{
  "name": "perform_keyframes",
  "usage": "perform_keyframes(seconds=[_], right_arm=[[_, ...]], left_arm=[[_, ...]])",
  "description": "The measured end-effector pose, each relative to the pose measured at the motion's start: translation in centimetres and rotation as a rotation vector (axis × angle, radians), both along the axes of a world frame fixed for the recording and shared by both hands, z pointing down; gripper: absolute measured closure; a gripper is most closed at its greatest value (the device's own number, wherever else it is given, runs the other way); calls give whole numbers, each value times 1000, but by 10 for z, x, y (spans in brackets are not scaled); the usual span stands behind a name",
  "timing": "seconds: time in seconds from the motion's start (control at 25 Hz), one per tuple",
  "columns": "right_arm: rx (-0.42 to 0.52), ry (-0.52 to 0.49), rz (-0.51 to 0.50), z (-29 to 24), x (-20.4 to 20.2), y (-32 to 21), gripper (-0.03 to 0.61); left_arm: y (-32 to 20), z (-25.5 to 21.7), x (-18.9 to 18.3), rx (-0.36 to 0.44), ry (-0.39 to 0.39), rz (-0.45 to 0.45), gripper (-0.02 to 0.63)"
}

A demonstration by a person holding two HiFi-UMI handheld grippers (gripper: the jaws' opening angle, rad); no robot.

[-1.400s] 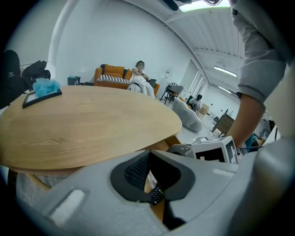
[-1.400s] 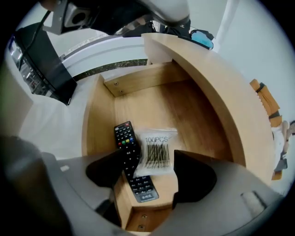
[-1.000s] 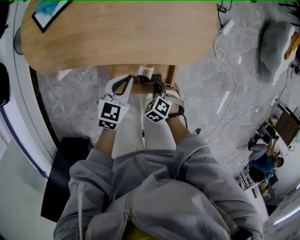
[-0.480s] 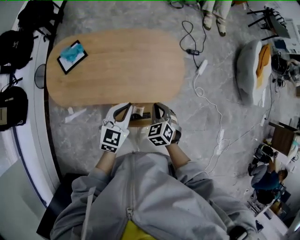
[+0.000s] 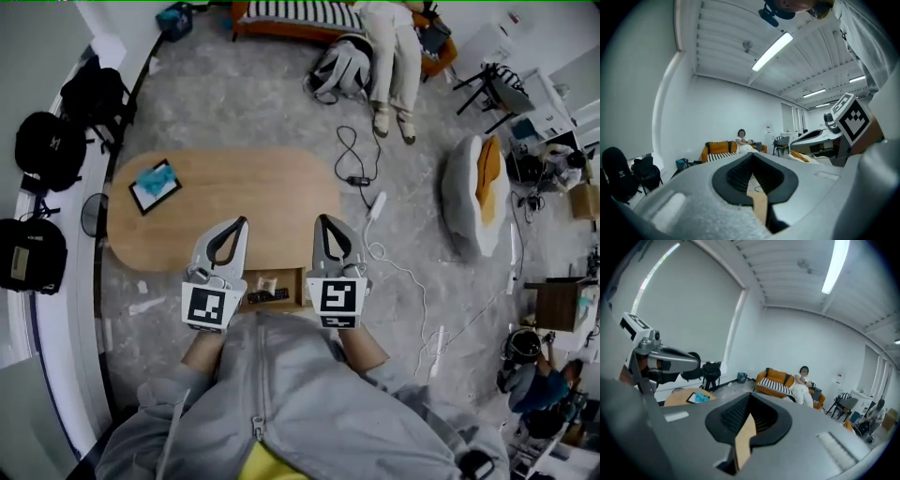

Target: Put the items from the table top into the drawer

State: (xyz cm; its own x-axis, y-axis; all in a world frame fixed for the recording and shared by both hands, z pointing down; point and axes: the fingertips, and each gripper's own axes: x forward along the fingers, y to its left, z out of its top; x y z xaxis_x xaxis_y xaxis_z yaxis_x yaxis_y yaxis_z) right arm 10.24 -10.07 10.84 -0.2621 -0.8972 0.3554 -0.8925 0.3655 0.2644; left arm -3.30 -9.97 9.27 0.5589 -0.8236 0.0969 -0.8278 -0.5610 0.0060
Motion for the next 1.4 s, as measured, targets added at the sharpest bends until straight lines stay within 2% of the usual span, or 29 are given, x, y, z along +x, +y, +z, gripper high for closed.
perform_keyframes(seconds=[0.24, 0.4, 0.6, 1.4], right_arm=[[157, -106, -10, -84, -13, -12, 578], [182, -187, -24, -111, -21, -15, 580], [173, -239, -28, -117, -24, -11, 580], [168, -242, -48, -108, -17, 17, 580]], left_arm=[[-12, -73, -14, 68, 12, -108, 612], [-12, -96, -13, 78, 3, -126, 612], [-8, -103, -11, 60, 0, -125, 612], [18, -90, -3, 39, -24, -118, 612]])
